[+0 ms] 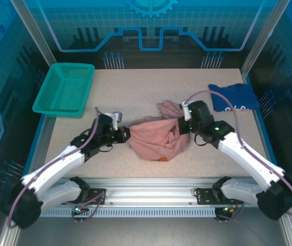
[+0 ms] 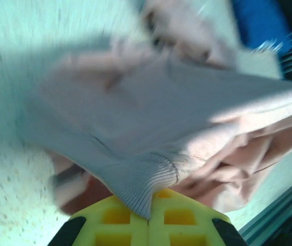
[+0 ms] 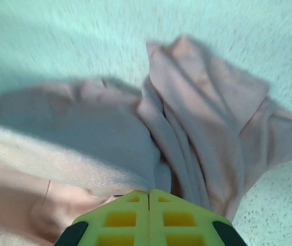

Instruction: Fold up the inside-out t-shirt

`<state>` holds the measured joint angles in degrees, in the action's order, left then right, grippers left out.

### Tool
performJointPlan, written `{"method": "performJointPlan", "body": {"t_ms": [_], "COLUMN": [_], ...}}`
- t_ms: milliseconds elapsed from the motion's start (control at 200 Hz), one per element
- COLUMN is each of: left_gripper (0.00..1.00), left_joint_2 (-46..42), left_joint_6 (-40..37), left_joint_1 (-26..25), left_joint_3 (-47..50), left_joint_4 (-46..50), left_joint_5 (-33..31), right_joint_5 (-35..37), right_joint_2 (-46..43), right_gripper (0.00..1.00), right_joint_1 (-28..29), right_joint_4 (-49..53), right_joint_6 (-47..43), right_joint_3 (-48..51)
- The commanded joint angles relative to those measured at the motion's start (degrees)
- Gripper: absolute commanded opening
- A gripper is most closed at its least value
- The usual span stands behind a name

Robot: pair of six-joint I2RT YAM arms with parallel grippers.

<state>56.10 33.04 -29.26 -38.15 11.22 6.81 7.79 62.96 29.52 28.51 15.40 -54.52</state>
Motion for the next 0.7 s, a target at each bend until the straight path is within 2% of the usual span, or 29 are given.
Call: {"method": "performJointPlan", "body": {"t_ms": [0,145,330,390,450,560,620,695], "left_gripper": [0.0,0.0,0.0,0.1,0.26,0.44,0.52,0.6], "left_joint_2": [-6.95,-8.31,-2.41,1.07,5.1,8.9,7.04,4.13], "left_joint_6": [-5.61,-7.15,-6.02,-5.37,-5.35,-4.8,-5.44,-8.36], "left_joint_1": [2.24,2.8,2.89,2.89,2.89,2.22,-0.35,-6.28], "left_joint_3": [-3.31,-4.51,-3.01,-2.69,-3.36,-5.52,-5.38,-3.96], "left_joint_4": [5.3,8.52,10.4,10.1,10.36,13.39,13.57,9.85], "left_joint_5": [-0.71,-0.43,-4.11,-6.6,-9.02,-15.83,-20.33,-23.54], "right_joint_5": [-9.86,-13.67,-16.67,-17.54,-16.57,-11.33,-9.46,-7.63], "right_joint_2": [-4.46,-4.08,4.36,9.28,14.77,23.04,23.77,21.34], "right_gripper": [0.0,0.0,0.0,0.01,0.07,0.18,0.26,0.37], "right_joint_1": [-4.66,-5.82,-5.59,-5.18,-4.74,-4.45,-3.63,-1.58], "right_joint_4": [0.76,0.8,-4.63,-7.48,-8.52,-3.13,-0.5,0.46], "right_joint_6": [1.88,2.66,5.11,5.39,4.38,1.27,-0.38,-1.8], "right_joint_3": [-2.46,-3.24,0.74,0.6,-1.54,-8.46,-9.74,-7.8]}}
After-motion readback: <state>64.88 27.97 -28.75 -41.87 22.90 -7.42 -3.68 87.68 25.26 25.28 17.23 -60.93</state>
